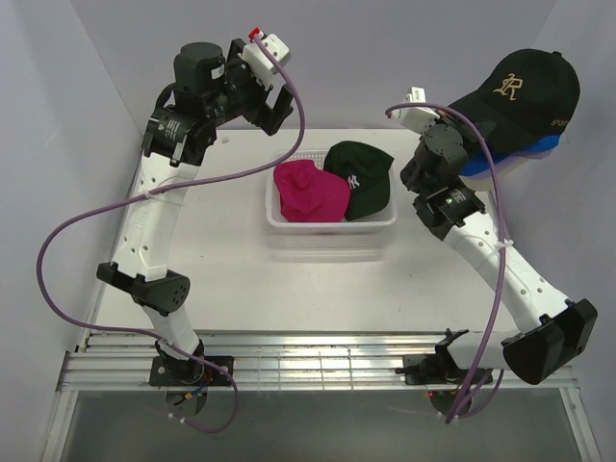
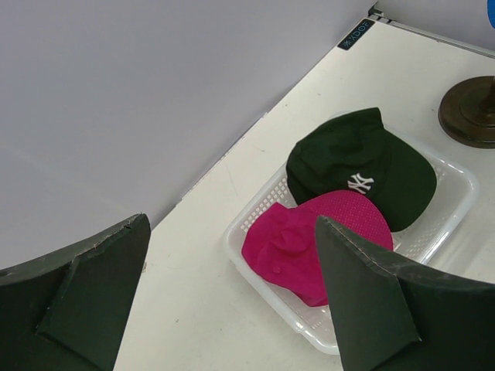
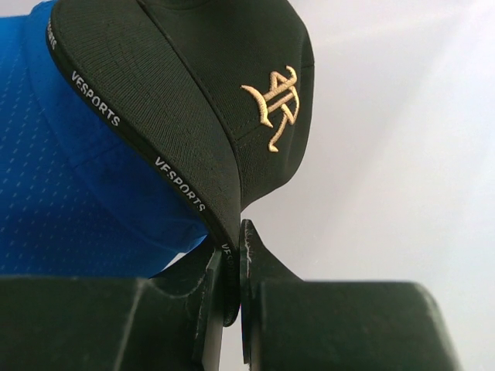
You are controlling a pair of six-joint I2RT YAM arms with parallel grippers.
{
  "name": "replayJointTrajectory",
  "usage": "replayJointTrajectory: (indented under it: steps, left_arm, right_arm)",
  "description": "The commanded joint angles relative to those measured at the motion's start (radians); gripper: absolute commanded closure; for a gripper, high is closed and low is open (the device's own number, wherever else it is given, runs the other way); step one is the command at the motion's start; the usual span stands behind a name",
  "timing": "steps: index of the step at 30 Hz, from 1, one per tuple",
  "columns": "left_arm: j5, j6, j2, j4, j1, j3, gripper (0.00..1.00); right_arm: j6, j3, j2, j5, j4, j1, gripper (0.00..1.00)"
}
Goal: Stack the hats
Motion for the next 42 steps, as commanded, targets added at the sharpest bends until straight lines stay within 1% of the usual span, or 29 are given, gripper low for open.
replayJointTrajectory:
  steps: [1,3,4,6,19,20,21,22,23,25,26,31,32,34,35,36,37,38,42]
  left_arm:
    - [0.024,-0.008,-0.045,-0.007,0.002,0.003,0.02]
    - [0.023,-0.004,-0.045,-0.009,0.002,-0.001,0.02]
    - [0.023,-0.004,-0.046,-0.01,0.002,-0.004,0.02]
    - [0.024,-0.002,-0.046,-0.012,0.002,-0.008,0.02]
    - [0.064,-0.012,-0.045,-0.013,0.002,-0.033,0.02]
    - [0.069,-0.015,-0.043,-0.013,0.002,-0.036,0.02]
    - [0.075,-0.016,-0.037,-0.013,0.002,-0.036,0.02]
    - [0.078,-0.021,-0.036,-0.013,0.002,-0.033,0.02]
    - [0.087,-0.024,-0.034,-0.013,0.002,-0.031,0.02]
    - [0.092,-0.028,-0.027,-0.01,0.002,-0.028,0.02]
    - [0.099,-0.03,-0.025,-0.01,0.002,-0.028,0.02]
    - [0.113,-0.035,-0.017,-0.009,0.0,-0.03,0.02]
    - [0.116,-0.036,-0.016,-0.009,0.0,-0.03,0.02]
    - [0.127,-0.041,-0.014,-0.007,0.0,-0.031,0.02]
    - [0.13,-0.042,-0.013,-0.007,0.0,-0.033,0.02]
    - [0.133,-0.042,-0.013,-0.007,-0.001,-0.033,0.02]
    - [0.138,-0.042,-0.013,-0.006,-0.001,-0.034,0.02]
    - [0.138,-0.042,-0.011,-0.004,-0.001,-0.036,0.02]
    - [0.141,-0.042,-0.008,0.005,-0.006,-0.047,0.02]
  right_arm:
    - [-0.006,-0.027,-0.026,0.079,0.013,0.014,0.92]
    - [0.014,-0.028,-0.031,0.09,-0.017,0.014,0.92]
    - [0.032,-0.025,-0.034,0.096,-0.065,0.015,0.92]
    - [0.074,-0.021,-0.045,0.096,-0.104,0.014,0.92]
    - [0.071,-0.034,-0.04,0.117,-0.107,0.014,0.92]
    - [0.068,-0.034,-0.04,0.119,-0.1,0.014,0.87]
    - [0.063,-0.038,-0.04,0.12,-0.084,0.017,0.85]
    - [0.042,-0.041,-0.04,0.125,-0.04,0.018,0.8]
    - [0.028,-0.047,-0.042,0.127,-0.018,0.02,0.7]
    - [0.005,-0.054,-0.051,0.128,0.027,0.026,0.62]
    - [-0.004,-0.054,-0.052,0.128,0.038,0.028,0.55]
    - [-0.01,-0.048,-0.066,0.134,0.063,0.06,0.42]
    - [-0.01,-0.051,-0.068,0.136,0.071,0.072,0.36]
    - [-0.007,-0.064,-0.072,0.142,0.074,0.09,0.29]
    - [-0.007,-0.068,-0.077,0.145,0.074,0.112,0.24]
    - [-0.004,-0.071,-0.078,0.145,0.072,0.124,0.1]
    - [-0.001,-0.076,-0.082,0.148,0.069,0.136,0.02]
    - [0.002,-0.077,-0.085,0.146,0.068,0.161,0.09]
    - [0.068,-0.076,-0.106,0.134,-0.013,0.21,0.11]
